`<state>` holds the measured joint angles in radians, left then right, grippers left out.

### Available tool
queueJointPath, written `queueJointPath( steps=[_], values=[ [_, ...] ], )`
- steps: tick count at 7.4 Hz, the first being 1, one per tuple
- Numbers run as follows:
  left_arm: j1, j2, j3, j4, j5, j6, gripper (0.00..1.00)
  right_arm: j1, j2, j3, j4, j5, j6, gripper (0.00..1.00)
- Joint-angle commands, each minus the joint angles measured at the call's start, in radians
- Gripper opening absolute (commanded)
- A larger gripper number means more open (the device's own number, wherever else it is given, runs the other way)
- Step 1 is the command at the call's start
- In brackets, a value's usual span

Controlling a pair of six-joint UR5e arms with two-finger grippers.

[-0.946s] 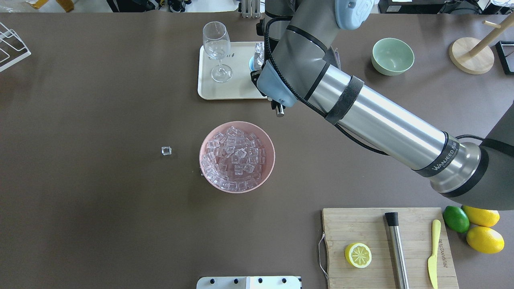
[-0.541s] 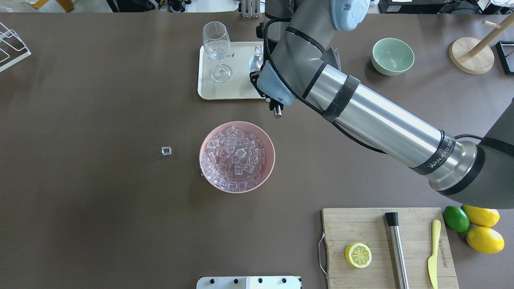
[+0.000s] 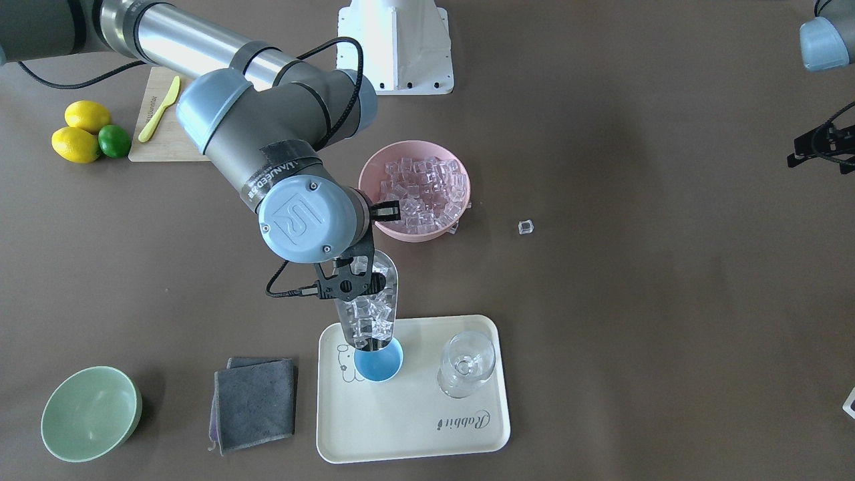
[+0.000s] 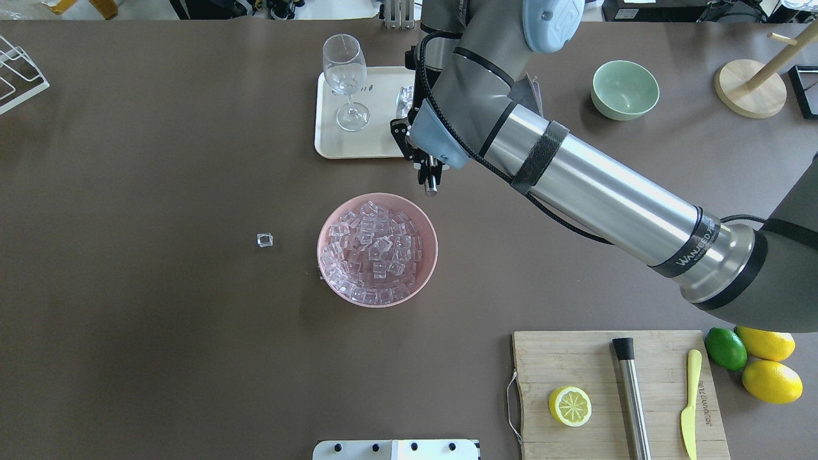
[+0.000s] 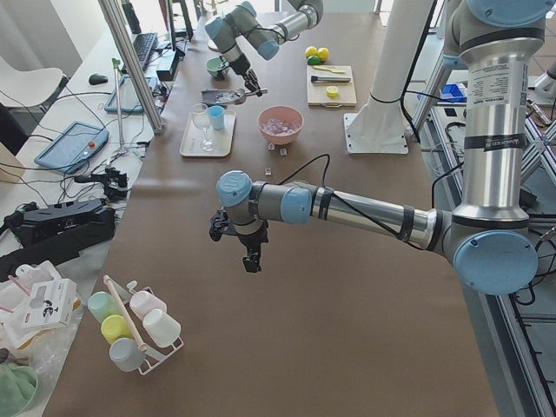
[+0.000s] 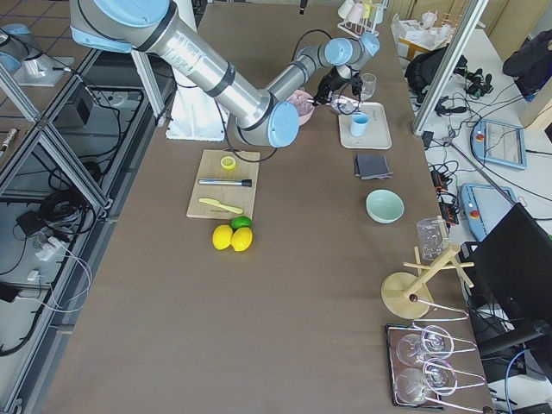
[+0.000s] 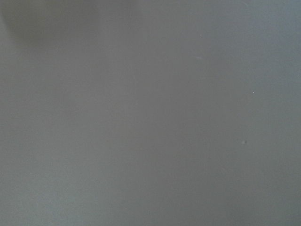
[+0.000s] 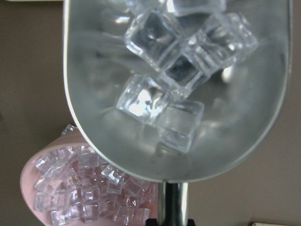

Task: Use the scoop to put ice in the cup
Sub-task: 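Move the filled scoop with the right gripper above the light-blue cup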

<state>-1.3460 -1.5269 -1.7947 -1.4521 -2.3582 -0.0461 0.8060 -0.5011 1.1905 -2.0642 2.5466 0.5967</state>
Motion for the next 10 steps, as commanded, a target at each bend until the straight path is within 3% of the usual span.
queueJointPath(
  steps=[1, 4, 6, 10],
  values=[
    [-0.009, -0.009, 0.026, -0.002, -0.001, 0.000, 0.98, 0.004, -0.001, -0.003, -0.019, 0.065, 0.000, 0.00],
    [-0.019, -0.004, 0.014, -0.002, -0.004, 0.000, 0.98, 0.039, 0.009, -0.005, -0.054, 0.170, 0.002, 0.00],
    [-0.091, 0.005, 0.017, -0.001, -0.006, 0.000, 0.98, 0.055, 0.013, -0.005, -0.066, 0.231, 0.002, 0.00],
    [-0.142, 0.046, -0.017, -0.004, -0.007, 0.000, 0.98, 0.050, 0.042, -0.014, -0.065, 0.276, 0.002, 0.00]
  ],
)
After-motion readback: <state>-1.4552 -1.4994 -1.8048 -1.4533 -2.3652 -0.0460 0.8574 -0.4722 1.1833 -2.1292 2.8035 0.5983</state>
